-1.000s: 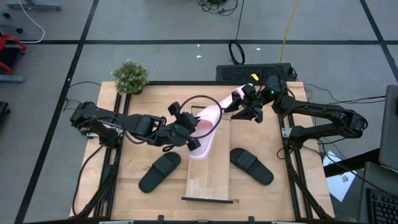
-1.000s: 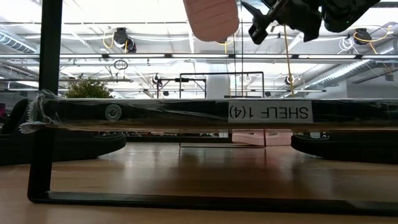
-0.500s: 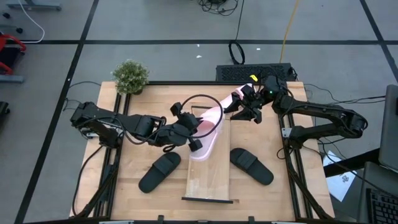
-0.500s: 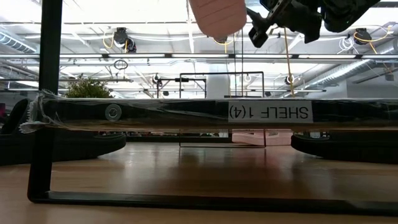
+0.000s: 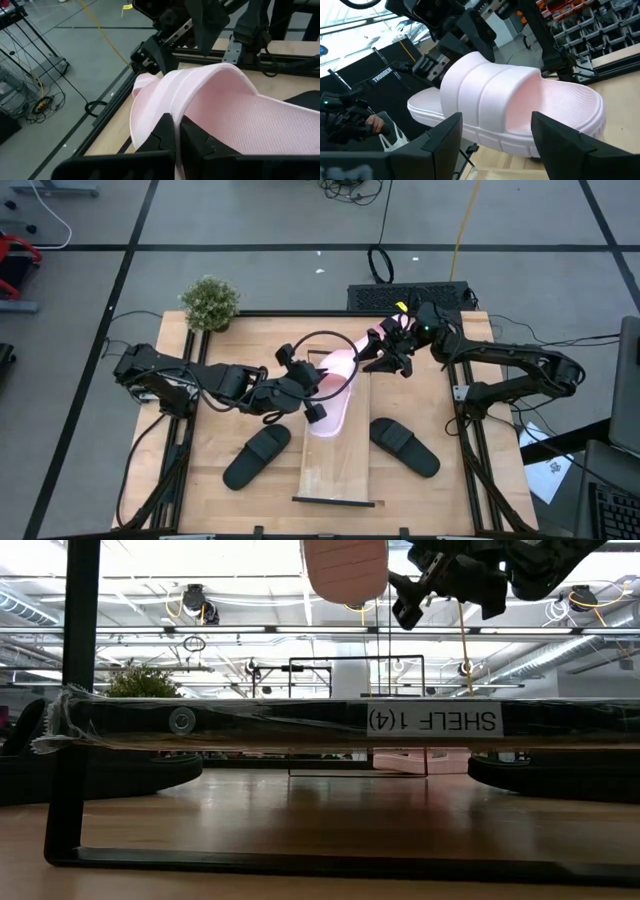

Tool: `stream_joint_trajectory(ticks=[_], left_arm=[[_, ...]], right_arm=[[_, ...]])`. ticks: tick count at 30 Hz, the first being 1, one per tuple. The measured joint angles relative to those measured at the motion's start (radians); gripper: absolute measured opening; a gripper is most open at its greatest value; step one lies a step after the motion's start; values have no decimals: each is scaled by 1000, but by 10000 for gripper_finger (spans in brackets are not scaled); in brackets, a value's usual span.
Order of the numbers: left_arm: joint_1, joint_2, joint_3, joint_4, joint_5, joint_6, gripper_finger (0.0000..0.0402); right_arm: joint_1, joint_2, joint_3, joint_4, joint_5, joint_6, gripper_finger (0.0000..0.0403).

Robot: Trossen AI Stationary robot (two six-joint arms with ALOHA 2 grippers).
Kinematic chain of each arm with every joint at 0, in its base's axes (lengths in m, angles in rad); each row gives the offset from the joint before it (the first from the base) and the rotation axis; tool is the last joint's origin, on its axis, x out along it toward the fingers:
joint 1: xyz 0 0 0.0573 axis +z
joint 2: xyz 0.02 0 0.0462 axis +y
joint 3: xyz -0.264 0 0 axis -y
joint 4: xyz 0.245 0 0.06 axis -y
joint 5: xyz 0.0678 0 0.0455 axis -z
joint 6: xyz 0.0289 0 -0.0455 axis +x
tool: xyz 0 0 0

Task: Pick and place slides into the shelf
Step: Put the left pink slide on the shelf

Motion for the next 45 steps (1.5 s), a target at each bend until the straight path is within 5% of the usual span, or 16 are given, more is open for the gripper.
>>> stream_joint_trajectory(ticks=[26, 45], left_arm=[[55, 3, 0, 6, 58, 31, 0], [99, 3, 0, 81, 82, 80, 0]], right_arm=[[65, 0, 0, 78, -24, 97, 220], [65, 0, 1, 64, -48, 52, 57]])
